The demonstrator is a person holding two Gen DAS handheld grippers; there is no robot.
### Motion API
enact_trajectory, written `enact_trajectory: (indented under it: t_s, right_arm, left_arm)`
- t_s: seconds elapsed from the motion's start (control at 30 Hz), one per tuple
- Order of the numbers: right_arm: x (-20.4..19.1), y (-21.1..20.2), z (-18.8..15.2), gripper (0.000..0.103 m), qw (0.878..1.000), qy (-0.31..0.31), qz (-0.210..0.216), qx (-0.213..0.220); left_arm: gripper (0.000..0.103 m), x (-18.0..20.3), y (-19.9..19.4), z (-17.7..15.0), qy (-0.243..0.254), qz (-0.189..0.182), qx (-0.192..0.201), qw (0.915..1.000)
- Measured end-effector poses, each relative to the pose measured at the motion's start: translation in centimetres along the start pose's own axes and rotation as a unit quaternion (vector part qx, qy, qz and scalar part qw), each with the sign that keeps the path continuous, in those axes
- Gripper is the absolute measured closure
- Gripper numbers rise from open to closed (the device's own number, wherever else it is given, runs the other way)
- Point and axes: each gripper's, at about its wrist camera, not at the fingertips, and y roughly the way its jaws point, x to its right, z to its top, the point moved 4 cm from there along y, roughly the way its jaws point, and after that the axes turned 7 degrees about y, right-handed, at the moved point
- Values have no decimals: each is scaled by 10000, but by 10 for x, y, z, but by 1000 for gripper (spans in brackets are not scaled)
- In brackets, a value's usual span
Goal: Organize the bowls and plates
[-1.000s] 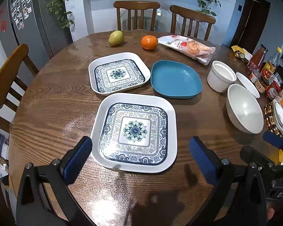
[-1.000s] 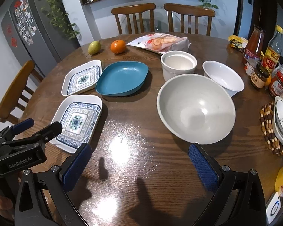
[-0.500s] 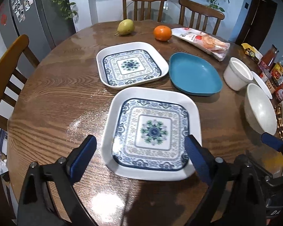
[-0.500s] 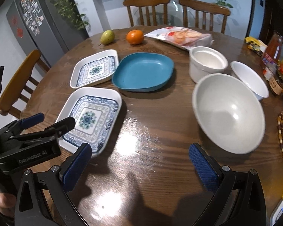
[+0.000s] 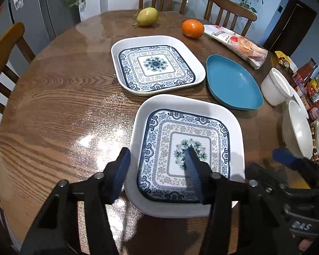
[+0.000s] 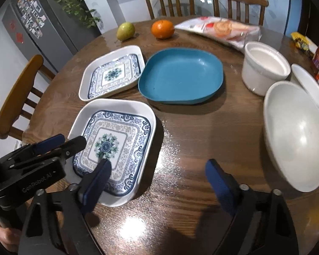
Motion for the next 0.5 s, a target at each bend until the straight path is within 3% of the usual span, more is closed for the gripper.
enact_trajectory:
  t_s: [0.23,0.37,0.5]
  right_arm:
    - [1,22,1,42,9993,153,143,-320]
    - [-2,26,5,51,9992,131,159,-350]
    - [-5,29,8,57,9995,-5,73,-316]
  left_arm:
    - [61,-10,1,1,-82,-142,9,9999]
    - [65,-21,2,0,-268,-209,-46,9994]
    - [65,-20,5,-2,-89,-153,-154,9997]
